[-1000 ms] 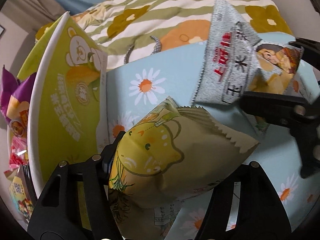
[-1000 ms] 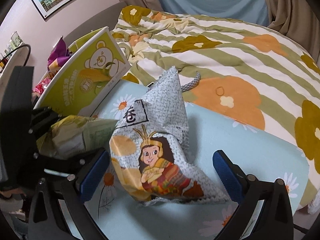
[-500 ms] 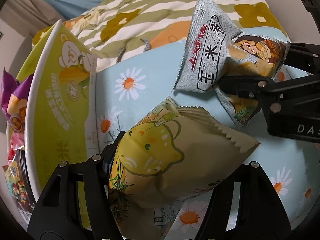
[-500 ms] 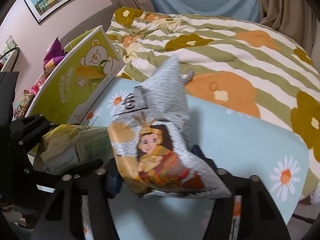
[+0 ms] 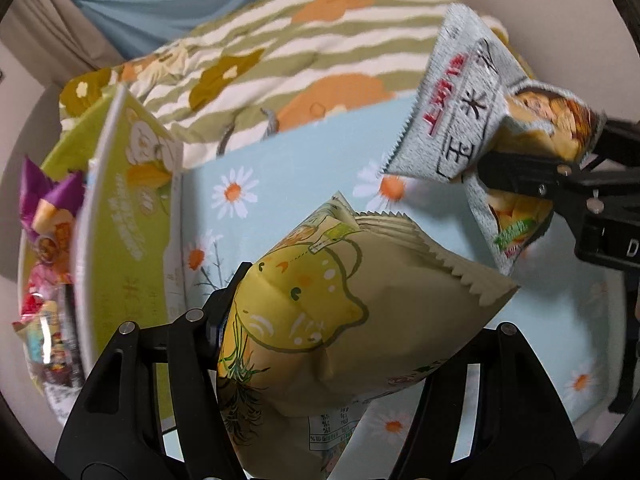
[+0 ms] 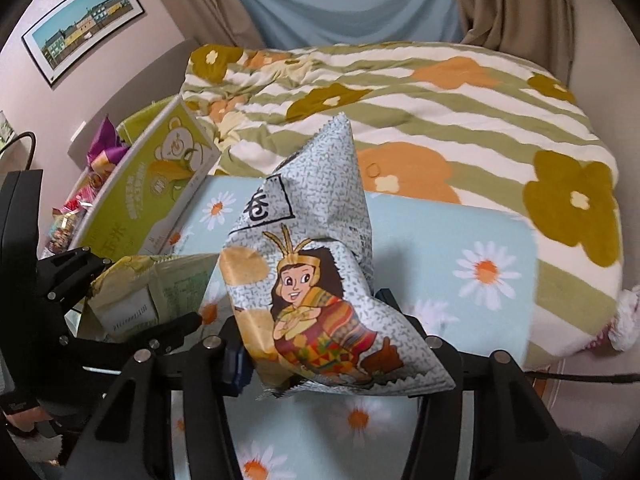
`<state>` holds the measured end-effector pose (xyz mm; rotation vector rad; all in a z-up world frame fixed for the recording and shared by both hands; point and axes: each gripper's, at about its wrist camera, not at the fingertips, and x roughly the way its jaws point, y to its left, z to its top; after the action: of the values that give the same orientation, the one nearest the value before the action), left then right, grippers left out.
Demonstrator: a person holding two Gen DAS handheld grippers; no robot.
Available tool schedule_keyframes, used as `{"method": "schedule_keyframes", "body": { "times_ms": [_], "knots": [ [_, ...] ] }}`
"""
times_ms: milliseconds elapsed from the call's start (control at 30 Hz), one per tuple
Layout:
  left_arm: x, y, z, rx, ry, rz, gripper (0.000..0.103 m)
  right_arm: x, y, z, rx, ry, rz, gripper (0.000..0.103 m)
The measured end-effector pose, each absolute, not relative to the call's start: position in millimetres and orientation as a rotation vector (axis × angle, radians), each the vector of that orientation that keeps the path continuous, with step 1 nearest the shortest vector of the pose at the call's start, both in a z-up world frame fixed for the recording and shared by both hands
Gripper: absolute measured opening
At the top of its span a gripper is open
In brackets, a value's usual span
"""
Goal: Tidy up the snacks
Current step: 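Carry both bags over the box and release them inside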
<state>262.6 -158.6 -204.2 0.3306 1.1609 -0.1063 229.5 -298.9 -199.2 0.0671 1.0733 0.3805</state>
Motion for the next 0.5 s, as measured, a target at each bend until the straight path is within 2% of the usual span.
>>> {"method": "schedule_keyframes", "body": {
  "times_ms": [267,500],
  "knots": [
    [250.8,-129.6,-112.4,0.22,1.005,-0.1,0.062,213.1,-287.1,-132.4,0.055,1.013,0.345,0.05],
    [251.1,-56.7,-53.4,0.179,0.895,-0.057,0.062,211.0,-230.5,-78.5,0.033,0.921,0.367,0.05]
  ]
}}
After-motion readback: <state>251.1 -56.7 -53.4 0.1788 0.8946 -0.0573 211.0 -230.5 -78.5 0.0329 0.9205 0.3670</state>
